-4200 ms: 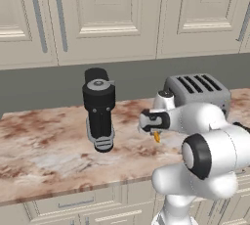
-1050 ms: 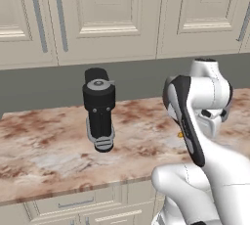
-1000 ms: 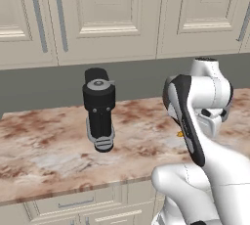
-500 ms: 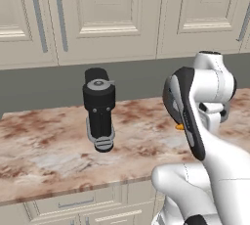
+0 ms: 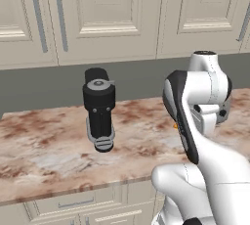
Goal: Place the two vegetables and bowl onto the tray for setting up a vegetable dip station.
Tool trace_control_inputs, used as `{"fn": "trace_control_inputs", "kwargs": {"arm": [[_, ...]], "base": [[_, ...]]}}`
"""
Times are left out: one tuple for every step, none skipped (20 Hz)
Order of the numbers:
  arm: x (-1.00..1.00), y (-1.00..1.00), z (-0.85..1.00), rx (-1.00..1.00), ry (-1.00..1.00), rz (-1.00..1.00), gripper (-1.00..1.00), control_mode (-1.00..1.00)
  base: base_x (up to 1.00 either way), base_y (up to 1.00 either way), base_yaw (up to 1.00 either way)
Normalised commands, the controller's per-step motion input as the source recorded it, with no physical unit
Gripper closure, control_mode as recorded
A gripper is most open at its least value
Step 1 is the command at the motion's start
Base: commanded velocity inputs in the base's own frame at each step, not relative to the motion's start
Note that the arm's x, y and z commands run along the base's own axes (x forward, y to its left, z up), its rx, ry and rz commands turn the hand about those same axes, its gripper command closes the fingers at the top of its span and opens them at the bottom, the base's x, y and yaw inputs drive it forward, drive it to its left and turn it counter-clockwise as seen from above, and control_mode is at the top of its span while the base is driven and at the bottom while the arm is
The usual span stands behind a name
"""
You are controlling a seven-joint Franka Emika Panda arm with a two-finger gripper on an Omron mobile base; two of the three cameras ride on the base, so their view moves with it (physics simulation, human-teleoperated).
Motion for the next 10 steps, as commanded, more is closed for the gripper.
{"fn": "trace_control_inputs", "kwargs": {"arm": [[0.00, 0.00, 0.00, -0.07, 0.00, -0.04, 1.00, -1.00], [0.00, 0.00, 0.00, -0.04, 0.00, -0.03, 1.00, -1.00], [0.00, 0.00, 0.00, -0.03, 0.00, -0.02, 1.00, -1.00], [0.00, 0.00, 0.00, -0.02, 0.00, -0.02, 1.00, -1.00], [0.00, 0.00, 0.00, -0.01, 0.00, -0.02, 1.00, -1.00], [0.00, 0.00, 0.00, -0.01, 0.00, -0.02, 1.00, -1.00], [0.00, 0.00, 0.00, -0.02, 0.00, -0.03, 1.00, -1.00], [0.00, 0.00, 0.00, -0.01, 0.00, -0.02, 1.00, -1.00], [0.00, -0.01, 0.00, -0.01, 0.00, -0.01, 1.00, -1.00], [-0.07, -0.11, 0.00, 0.00, 0.00, -0.01, 1.00, -1.00]], "base": [[0.00, 0.00, 0.00], [0.00, 0.00, 0.00], [0.00, 0.00, 0.00], [0.00, 0.00, 0.00], [0.00, 0.00, 0.00], [0.00, 0.00, 0.00], [0.00, 0.00, 0.00], [0.00, 0.00, 0.00], [0.00, 0.00, 0.00], [0.00, 0.00, 0.00]]}}
